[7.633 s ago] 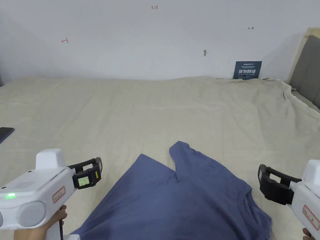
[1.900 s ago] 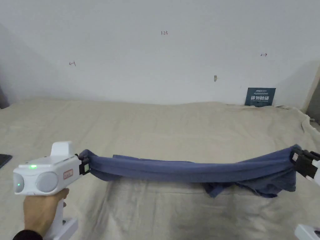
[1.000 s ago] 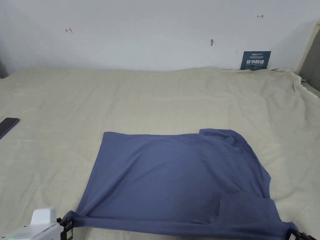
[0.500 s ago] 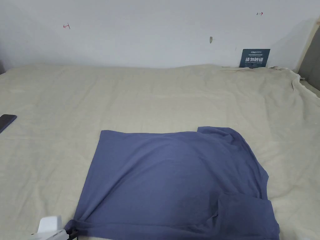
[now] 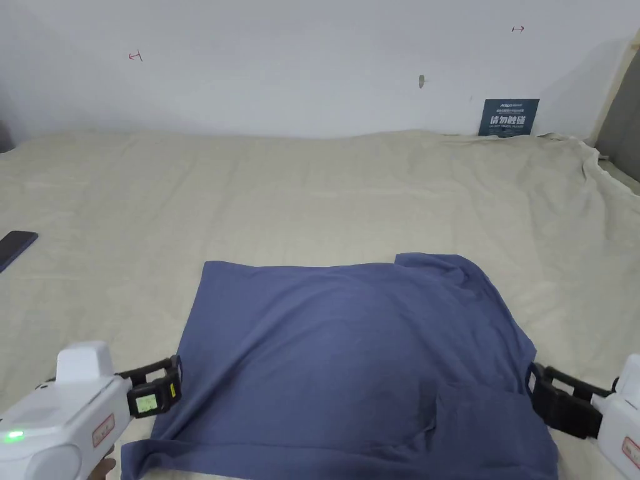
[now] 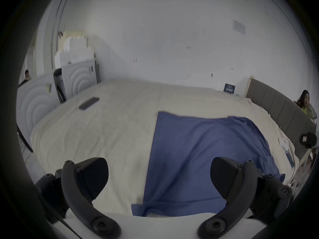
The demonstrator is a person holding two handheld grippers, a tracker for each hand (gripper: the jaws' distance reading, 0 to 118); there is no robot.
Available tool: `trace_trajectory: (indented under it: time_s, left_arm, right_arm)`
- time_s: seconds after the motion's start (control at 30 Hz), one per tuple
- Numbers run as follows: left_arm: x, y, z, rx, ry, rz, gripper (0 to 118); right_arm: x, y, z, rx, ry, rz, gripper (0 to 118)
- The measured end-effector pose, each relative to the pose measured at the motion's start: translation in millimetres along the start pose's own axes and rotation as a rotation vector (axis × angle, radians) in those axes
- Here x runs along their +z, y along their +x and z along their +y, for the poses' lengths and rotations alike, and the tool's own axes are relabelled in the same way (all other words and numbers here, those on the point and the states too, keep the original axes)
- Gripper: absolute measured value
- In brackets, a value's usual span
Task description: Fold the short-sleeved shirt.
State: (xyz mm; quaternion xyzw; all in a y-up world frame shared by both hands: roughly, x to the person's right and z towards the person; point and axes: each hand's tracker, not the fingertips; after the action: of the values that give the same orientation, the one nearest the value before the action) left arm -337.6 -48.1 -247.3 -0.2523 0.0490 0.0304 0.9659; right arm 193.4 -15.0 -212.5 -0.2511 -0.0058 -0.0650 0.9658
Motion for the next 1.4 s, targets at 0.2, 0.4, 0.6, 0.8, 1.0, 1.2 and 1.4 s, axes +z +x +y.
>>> trace_trajectory:
  time_s: [0.2,0.4,0.6,0.8,1.0,1.2,1.4]
  left_arm:
    - [9.8,14.3,11.4,-0.053,0.13,0.012,105]
    - [18.1,22.5,9.4,-0.063,0.166,-0.003,13]
    - [15.4,22.1,5.4,-0.044,0.107,-0.03,0]
    - [7.1,9.8,-0.6,-0.003,-0.019,-0.054,0]
    - [-12.1,-7.3,-17.9,0.041,-0.187,-0.028,62]
    - [-38.1,-26.9,-51.9,0.092,-0.357,0.013,101]
    - [-58.3,-34.5,-86.3,0.053,-0.443,0.065,99]
  right_arm:
    - [15.9,-30.3,14.2,0.086,0.138,-0.061,91]
    - [20.6,-39.3,10.9,0.144,0.202,-0.087,0]
    - [20.0,-38.9,12.0,0.161,0.218,-0.083,0]
    - [15.9,-33.6,12.9,0.167,0.207,-0.077,0]
    - [12.8,-29.3,8.8,0.161,0.188,-0.075,0]
    - [9.5,-27.1,3.5,0.153,0.159,-0.075,0]
    - [5.5,-23.8,-2.8,0.151,0.133,-0.083,0]
